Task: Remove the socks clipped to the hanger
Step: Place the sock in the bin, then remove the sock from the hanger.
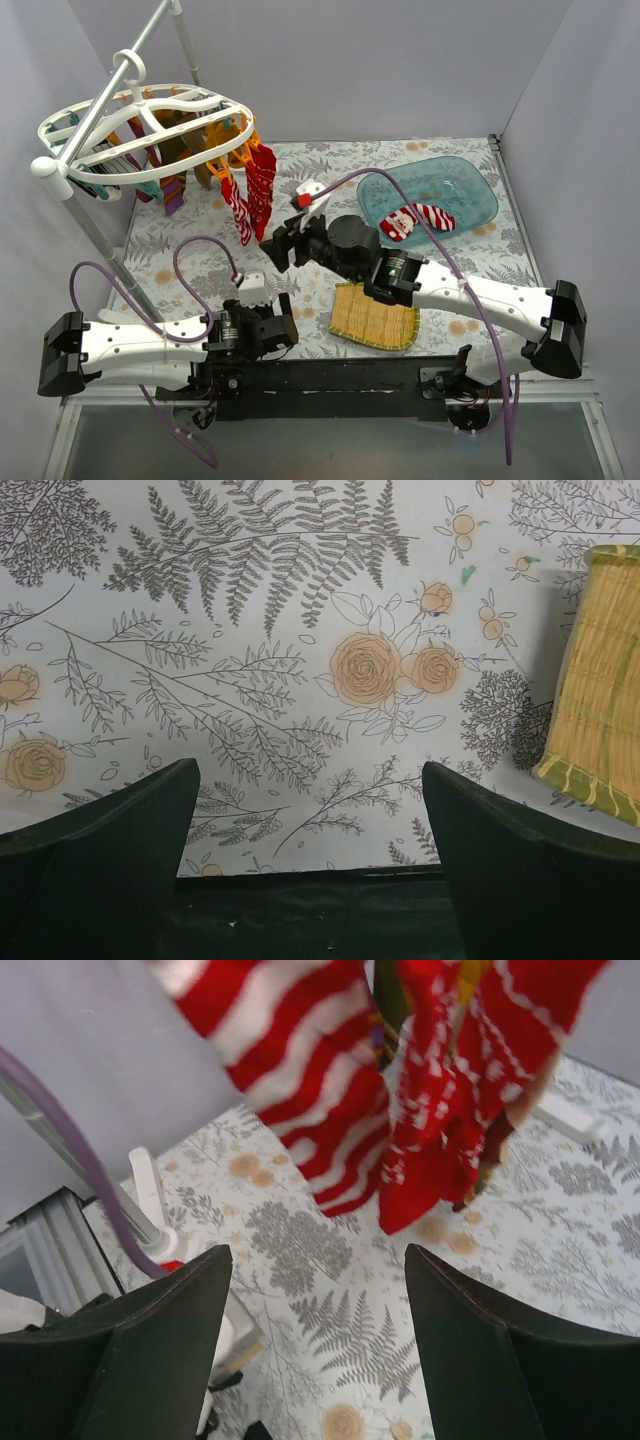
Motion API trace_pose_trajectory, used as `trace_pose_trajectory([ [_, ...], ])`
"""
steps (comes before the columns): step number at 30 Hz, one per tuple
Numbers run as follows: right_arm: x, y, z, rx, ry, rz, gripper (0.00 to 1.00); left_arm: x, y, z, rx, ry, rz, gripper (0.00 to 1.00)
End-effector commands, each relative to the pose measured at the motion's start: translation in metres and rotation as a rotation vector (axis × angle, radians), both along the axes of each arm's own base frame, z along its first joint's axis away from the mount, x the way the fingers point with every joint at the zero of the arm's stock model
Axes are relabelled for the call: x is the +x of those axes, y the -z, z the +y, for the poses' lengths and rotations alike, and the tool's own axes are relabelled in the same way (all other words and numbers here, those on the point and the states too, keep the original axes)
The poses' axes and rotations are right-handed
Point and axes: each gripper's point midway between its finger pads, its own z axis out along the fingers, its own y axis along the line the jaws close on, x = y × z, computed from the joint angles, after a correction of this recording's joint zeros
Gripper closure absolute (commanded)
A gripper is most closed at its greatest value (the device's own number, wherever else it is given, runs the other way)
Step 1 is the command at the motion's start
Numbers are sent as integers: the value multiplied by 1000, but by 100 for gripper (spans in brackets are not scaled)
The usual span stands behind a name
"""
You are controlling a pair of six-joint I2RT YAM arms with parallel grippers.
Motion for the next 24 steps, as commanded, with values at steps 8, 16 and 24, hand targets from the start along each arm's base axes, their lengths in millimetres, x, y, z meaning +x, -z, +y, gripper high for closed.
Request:
trace_pose_trajectory([
  [8,-7,-65,63,89,104,-215,22,-2,2,13,-144,-175,33,7],
  [16,23,-63,76,52,214,-244,15,3,-10,13,-153,-177,2,6],
  [24,46,-42,89,47,172,-198,15,7,-16,14,-162,-179,-13,6],
])
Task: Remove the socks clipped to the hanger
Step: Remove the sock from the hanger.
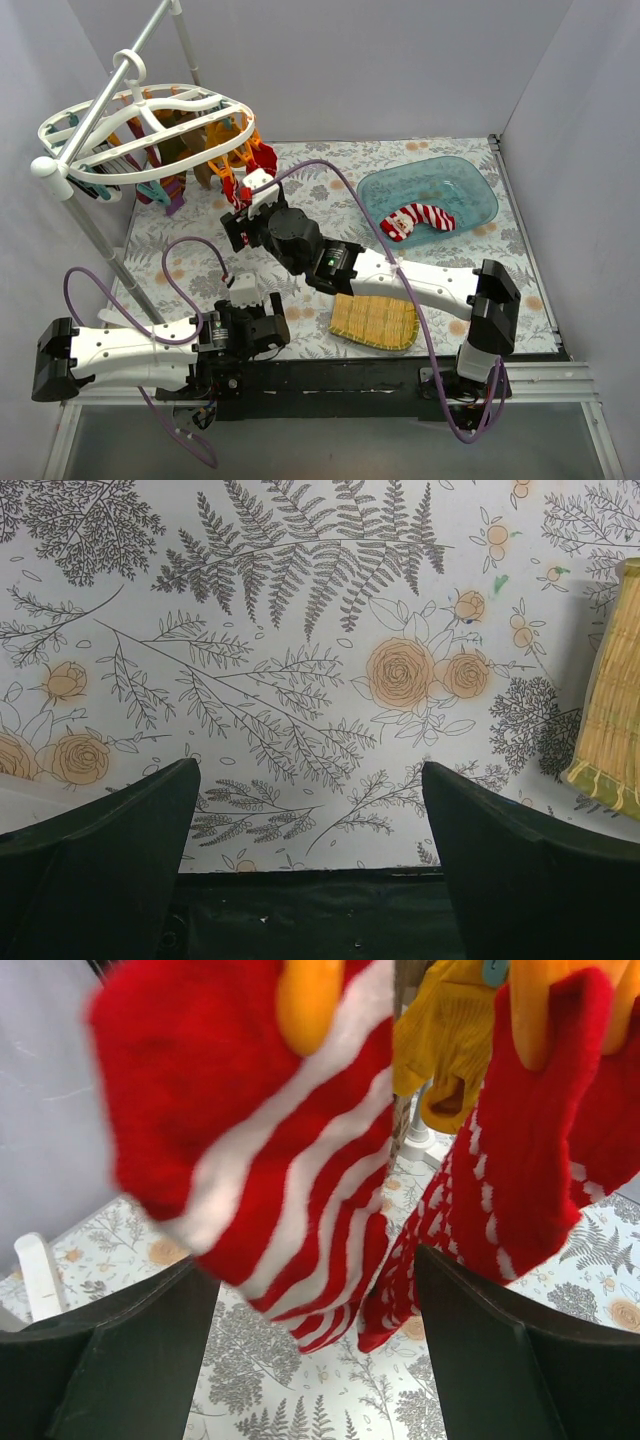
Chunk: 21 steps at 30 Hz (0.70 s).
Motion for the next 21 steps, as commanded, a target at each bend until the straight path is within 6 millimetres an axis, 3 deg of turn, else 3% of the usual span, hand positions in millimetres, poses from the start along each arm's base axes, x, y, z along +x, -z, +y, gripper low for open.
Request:
trace_pose_trajectory([
  [1,12,-20,6,92,-15,8,16,9,-16,-8,-171,-159,-18,6],
  [3,16,-12,7,96,-32,24,17,10,-16,-7,-168,-158,-20,6],
  [8,16,-18,11,144,-101,6,30,12,-18,-10,-178,-146,-26,6],
  [9,16,-20,11,145,-109,3,36,12,-18,-11,-178,-144,-27,6],
  [10,15,-17,11,138,-116,4,53,13,-19,-13,-182,-134,-30,6],
  [13,11,-24,5,151,-141,-1,77,15,-21,-14,-183,-127,-36,6],
  [16,6,-24,-3,146,-176,13,94,18,-31,-19,-203,-104,-55,6],
  [18,3,-16,-8,125,-204,36,99,19,-39,-24,-214,-74,-64,7],
  [19,7,-23,-18,147,-202,46,99,19,-46,-28,-241,-64,-70,8],
  [21,3,-14,-24,146,-259,83,99,21,-55,-34,-270,-44,-84,10],
])
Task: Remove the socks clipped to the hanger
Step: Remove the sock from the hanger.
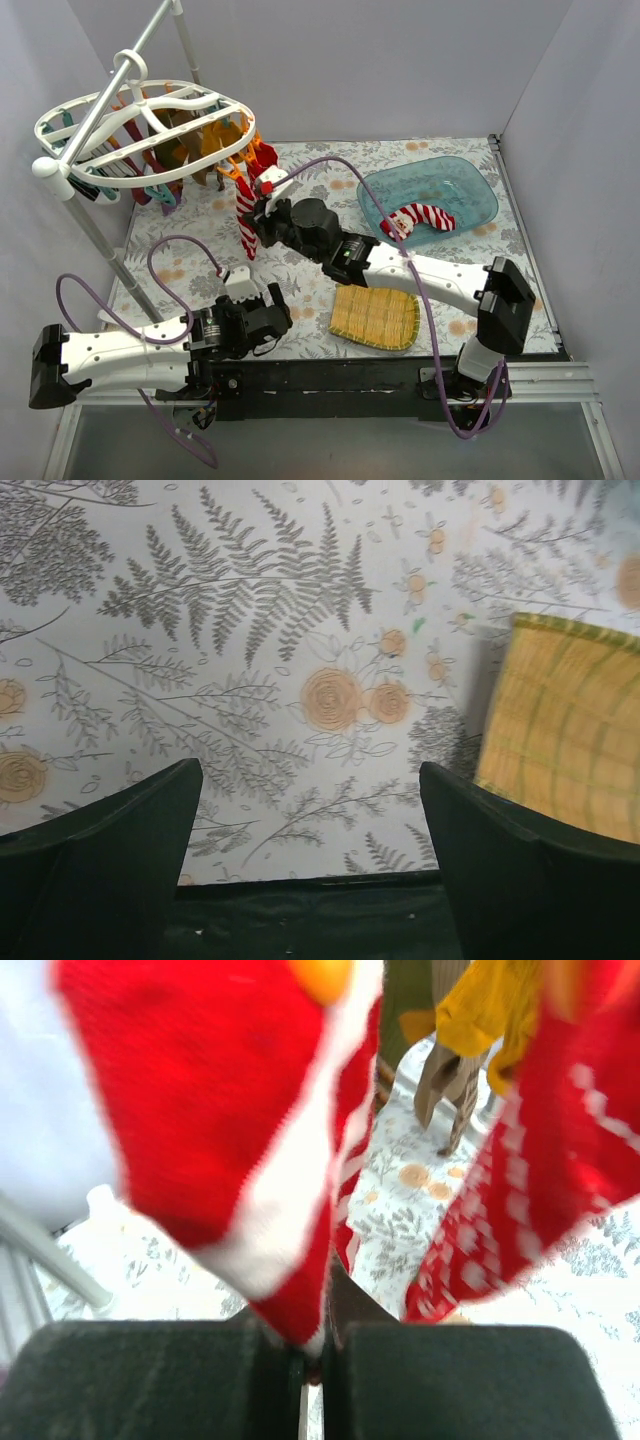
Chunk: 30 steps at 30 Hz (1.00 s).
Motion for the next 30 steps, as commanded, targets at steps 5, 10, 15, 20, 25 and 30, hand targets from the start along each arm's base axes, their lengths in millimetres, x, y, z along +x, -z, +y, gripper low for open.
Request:
trace_pose_trajectory([
  [5,-8,-52,-49,130,-175,48,99,13,-66,-32,-228,43,-113,12],
  [10,-10,-62,-56,128,-284,96,99,19,-105,-32,-286,49,-188,14],
  [15,-21,-64,-56,104,-386,124,99,29,-141,-20,-314,4,-278,14],
  [20,-33,-75,-56,105,-472,127,99,37,-164,-10,-316,-60,-333,10],
  [25,-38,-76,-56,94,-525,149,99,43,-176,0,-277,-113,-368,8],
  [30,-47,-78,-55,96,-587,178,99,49,-190,3,-236,-136,-411,4],
])
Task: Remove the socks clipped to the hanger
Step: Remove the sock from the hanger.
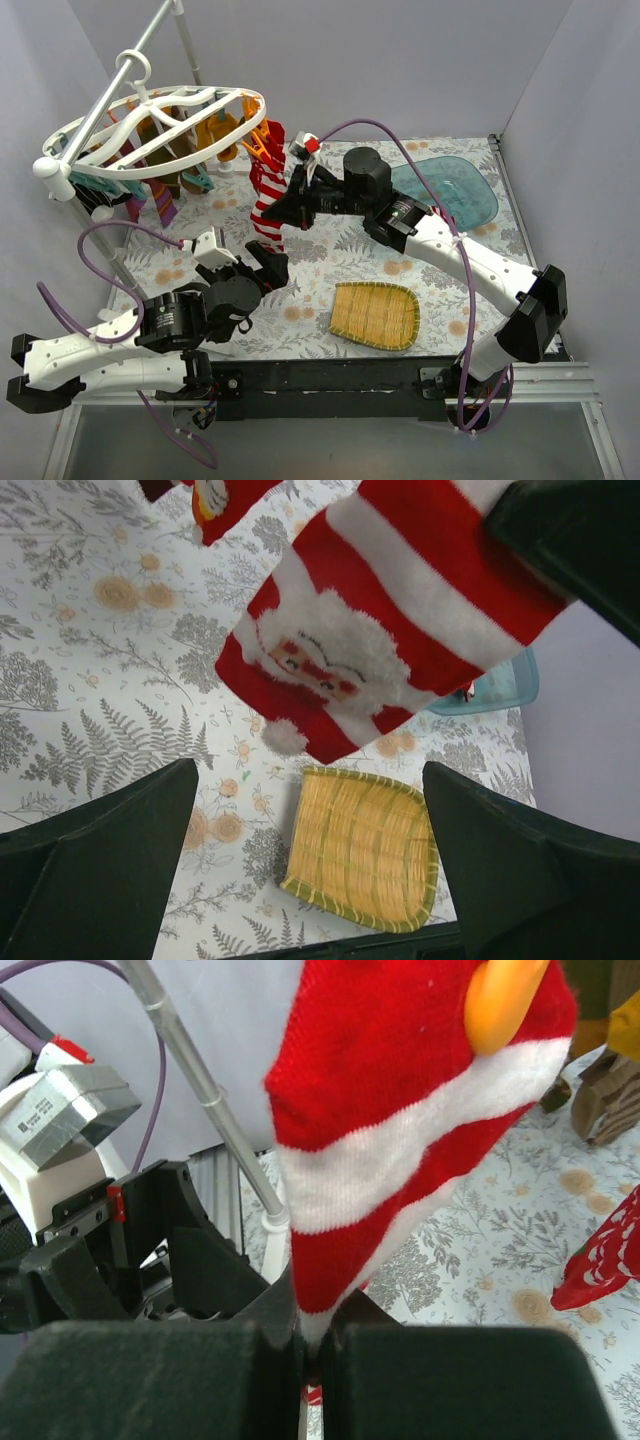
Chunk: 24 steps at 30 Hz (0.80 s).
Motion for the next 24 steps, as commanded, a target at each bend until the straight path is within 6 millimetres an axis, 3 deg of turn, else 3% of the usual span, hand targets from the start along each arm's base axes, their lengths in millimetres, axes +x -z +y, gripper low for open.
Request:
trace_pose_trajectory([
  [1,-12,-21,1,35,-88,2,99,11,-24,17,51,-84,-74,3],
  [9,-25,-23,-1,55,-154,24,99,24,-46,14,121,-109,-199,2],
  [16,-36,-29,-3,83,-206,48,99,32,-41,5,195,-93,-254,4],
  [22,-42,-29,-1,93,-253,64,99,35,-37,0,210,-78,-275,28],
  [23,-43,-28,-1,91,-257,70,99,35,-37,-1,208,-75,-275,36],
  [24,-43,-27,0,91,-259,70,99,34,-36,-1,209,-74,-274,53],
])
